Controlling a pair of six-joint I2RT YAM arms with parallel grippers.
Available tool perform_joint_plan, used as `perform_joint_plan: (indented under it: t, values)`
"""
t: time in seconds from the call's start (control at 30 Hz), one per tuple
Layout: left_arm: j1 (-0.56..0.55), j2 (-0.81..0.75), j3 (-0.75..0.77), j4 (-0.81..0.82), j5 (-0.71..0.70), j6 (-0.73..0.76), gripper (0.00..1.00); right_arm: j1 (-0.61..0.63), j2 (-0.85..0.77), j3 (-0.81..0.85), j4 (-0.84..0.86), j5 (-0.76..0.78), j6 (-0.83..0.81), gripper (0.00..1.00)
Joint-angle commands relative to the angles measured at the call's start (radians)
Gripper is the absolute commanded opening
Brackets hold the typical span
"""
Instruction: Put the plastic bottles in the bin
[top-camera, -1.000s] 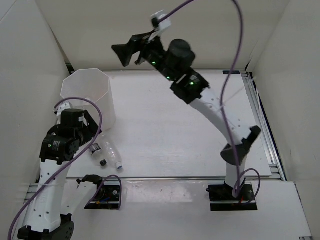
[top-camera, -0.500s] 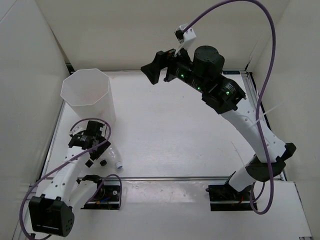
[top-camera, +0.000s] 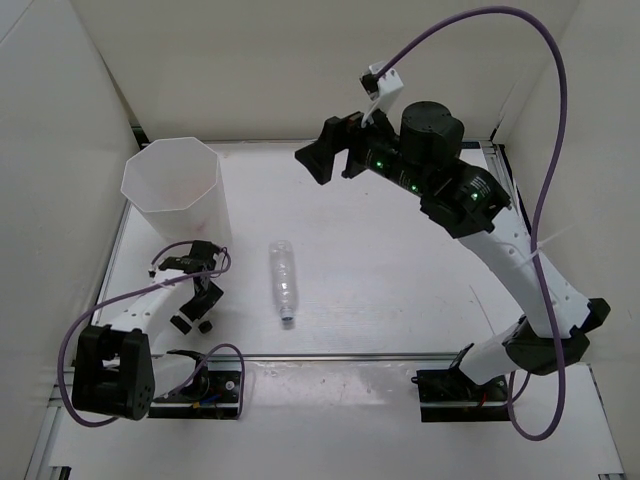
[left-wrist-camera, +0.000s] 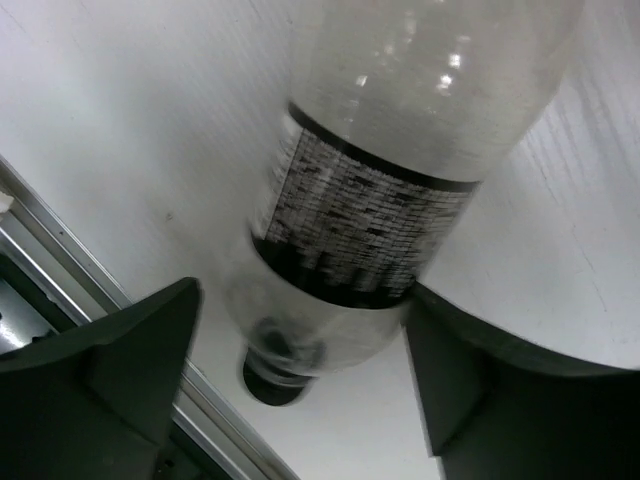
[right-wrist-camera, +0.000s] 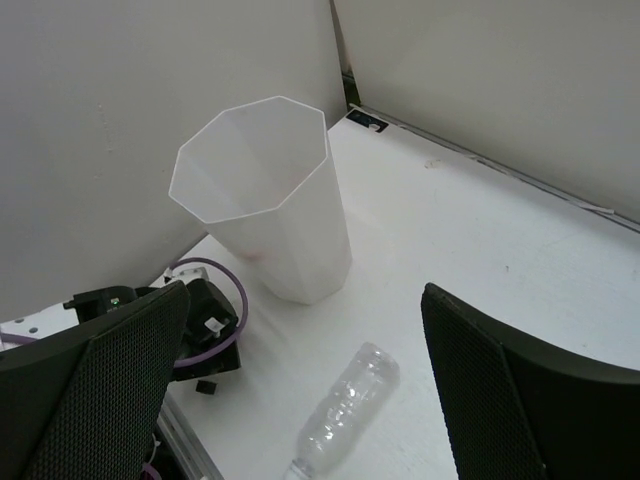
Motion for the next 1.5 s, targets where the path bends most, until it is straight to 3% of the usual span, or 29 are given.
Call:
perform_joint_plan:
  t: [0.0,0.13,0.3,0.47,0.53,0.67,0.83,0.93,1.1,1.3,1.47]
  values:
    - [-0.003,-0.025,-0.015,0.029,-0.027,-0.023,0.87,-0.014,-0.051,-0.021,0.005,0.017,-0.02,1.0]
    - [-0.003,-0.051,0.005,-0.018,-0.005,-0.023,0.7,-0.037,-0.06,-0.048,0.005,0.029,0.007,1.0]
    - [-0.003,-0.161,0.079,-0.09,0.047,0.003,0.58,-0.091,-0.071,-0.131,-0.029,0.124,0.125,1.0]
    - [-0.003,-0.341,0.241,-0.167,0.116,0.012,0.48,-0.256,-0.071,-0.229,-0.2,0.144,0.311,1.0]
    - [-0.003,-0.382,0.289,-0.176,0.134,0.033,0.46,-0.336,-0.059,-0.262,-0.248,0.082,0.339,1.0]
    - [-0.003,-0.422,0.462,-0.219,0.144,0.063,0.46,-0.381,-0.03,-0.381,-0.323,0.015,0.287,1.0]
    - [-0.003,-0.384,0.685,-0.175,0.131,0.235,0.44,-0.381,0.018,-0.588,-0.334,-0.07,0.25,1.0]
    - [-0.003,-0.312,0.818,-0.079,0.104,0.396,0.47,-0.381,0.039,-0.68,-0.296,-0.123,0.259,1.0]
    - [-0.003,-0.147,0.955,0.031,0.044,0.514,0.55,-0.381,0.137,-0.78,-0.268,-0.111,0.216,1.0]
    - [-0.003,-0.043,0.993,0.089,0.044,0.514,0.56,-0.381,0.23,-0.791,-0.259,-0.087,0.225,1.0]
    - [0.019,-0.007,0.923,0.109,0.002,0.523,0.59,-0.381,0.309,-0.791,-0.248,-0.097,0.245,1.0]
